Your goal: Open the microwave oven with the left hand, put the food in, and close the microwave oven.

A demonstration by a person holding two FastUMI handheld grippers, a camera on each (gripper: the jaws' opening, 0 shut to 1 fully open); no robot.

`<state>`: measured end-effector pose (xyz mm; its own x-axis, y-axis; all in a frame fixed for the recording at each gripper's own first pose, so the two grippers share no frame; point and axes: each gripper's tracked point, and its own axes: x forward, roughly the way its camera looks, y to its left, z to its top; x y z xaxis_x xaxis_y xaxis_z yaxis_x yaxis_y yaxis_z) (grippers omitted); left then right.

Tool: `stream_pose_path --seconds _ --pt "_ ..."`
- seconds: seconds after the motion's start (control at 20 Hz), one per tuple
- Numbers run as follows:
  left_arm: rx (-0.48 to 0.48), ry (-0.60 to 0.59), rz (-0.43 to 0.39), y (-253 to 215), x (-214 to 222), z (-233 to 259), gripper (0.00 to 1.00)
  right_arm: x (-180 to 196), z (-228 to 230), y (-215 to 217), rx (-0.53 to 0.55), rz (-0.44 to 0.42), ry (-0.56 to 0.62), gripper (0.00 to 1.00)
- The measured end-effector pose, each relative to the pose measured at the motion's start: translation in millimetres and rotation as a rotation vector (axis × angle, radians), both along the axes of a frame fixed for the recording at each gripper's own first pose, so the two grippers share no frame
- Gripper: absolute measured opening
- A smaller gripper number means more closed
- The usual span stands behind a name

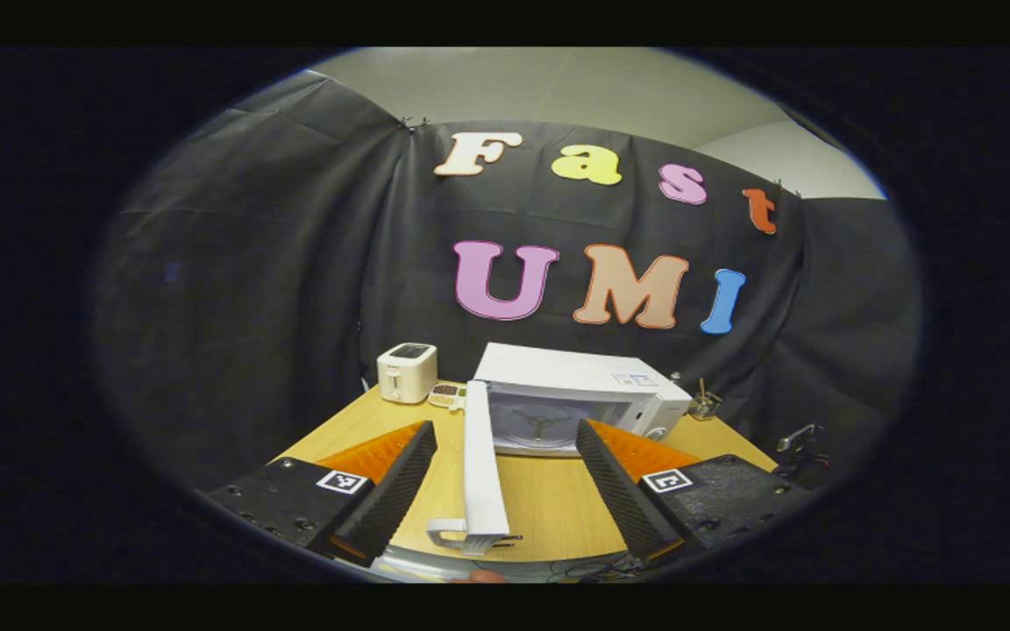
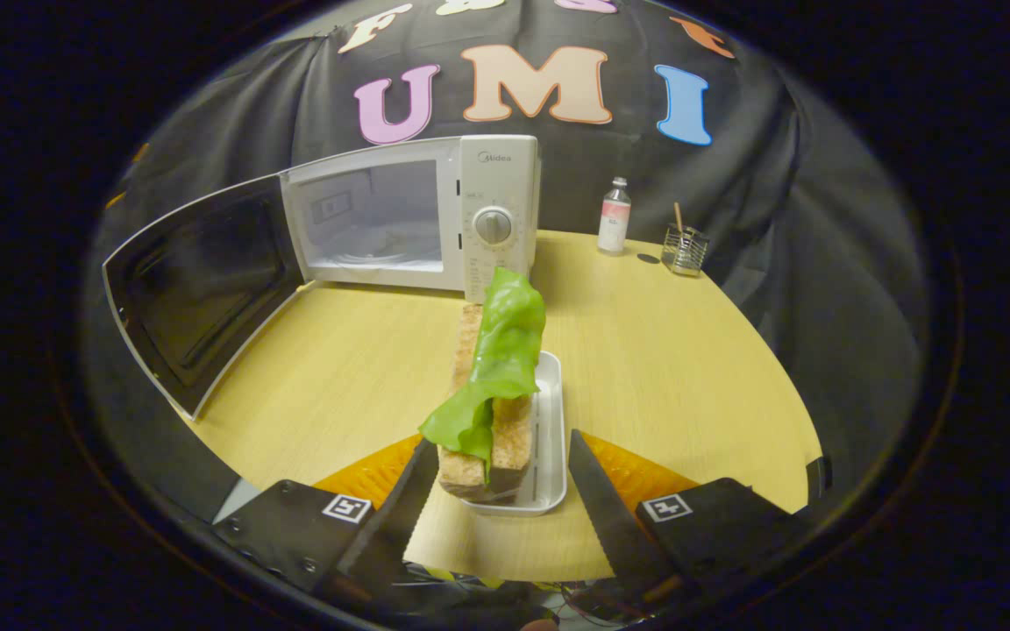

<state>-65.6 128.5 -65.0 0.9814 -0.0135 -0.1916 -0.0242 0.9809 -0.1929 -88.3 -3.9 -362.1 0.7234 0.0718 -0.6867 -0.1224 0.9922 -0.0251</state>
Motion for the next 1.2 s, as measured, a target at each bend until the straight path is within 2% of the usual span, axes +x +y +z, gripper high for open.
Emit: stream_pose_path --seconds 0.05,0.15,0.2,0.4,0.5,0.55,0.6,0.65,0.7,0.75,0.8,0.85,0.95,1.0,1.2 --pt "0.001 -0.001 -0.002 -1.0 -0.2 -0.6 0.97 1.1 -0.4 2.4 0.009 0.004 0.004 0.94" --pt "0.007 0.000 -0.003 0.2 1.4 -1.4 0.99 2.4 -2.7 3.3 0.010 0.005 0.017 0.81" --pt "0.006 0.002 -0.005 -0.6 1.6 -2.2 0.98 2.6 -3.3 3.1 0.011 0.005 0.023 0.77" --pt "-0.011 -0.010 -0.007 -2.1 3.8 1.4 0.98 5.9 -2.0 3.6 0.021 -0.006 0.027 0.44" --pt "-0.016 -0.009 -0.012 -4.9 4.9 -0.2 0.98 9.0 -7.6 4.4 0.017 -0.007 0.031 0.44" --pt "-0.015 -0.008 -0.015 -5.2 4.3 -0.8 0.98 7.1 -2.5 3.0 0.017 -0.006 0.030 0.49" --pt "-0.013 -0.009 -0.018 -5.7 4.2 -0.9 0.98 5.6 -1.9 3.9 0.016 -0.008 0.037 0.44" --pt "-0.011 -0.008 -0.020 -6.1 4.0 -1.4 0.98 6.6 0.3 3.5 0.014 -0.010 0.039 0.44" --pt "-0.009 -0.005 -0.020 -6.0 3.8 -2.4 0.98 6.5 1.0 3.6 0.018 -0.011 0.042 0.31" --pt "-0.008 -0.003 -0.022 -6.6 3.5 -3.4 0.98 8.0 2.1 3.5 0.019 -0.014 0.043 0.38" --pt "-0.007 -0.005 -0.023 -7.3 2.5 -3.2 0.98 7.4 3.0 2.2 0.020 -0.021 0.042 0.31" --pt "-0.006 -0.008 -0.024 -7.3 1.8 -2.0 0.98 8.1 4.1 0.6 0.023 -0.028 0.041 0.38" --pt "0.000 -0.011 -0.025 -7.0 2.7 -3.0 0.98 9.8 6.8 -2.5 0.025 -0.040 0.037 0.38" --pt "0.002 -0.012 -0.024 -6.5 1.4 -2.4 0.98 10.5 9.5 -3.6 0.025 -0.043 0.035 0.31" --pt "-0.009 -0.033 -0.023 -8.3 3.9 2.3 0.98 20.5 33.0 -3.0 0.026 -0.027 -0.006 0.31"
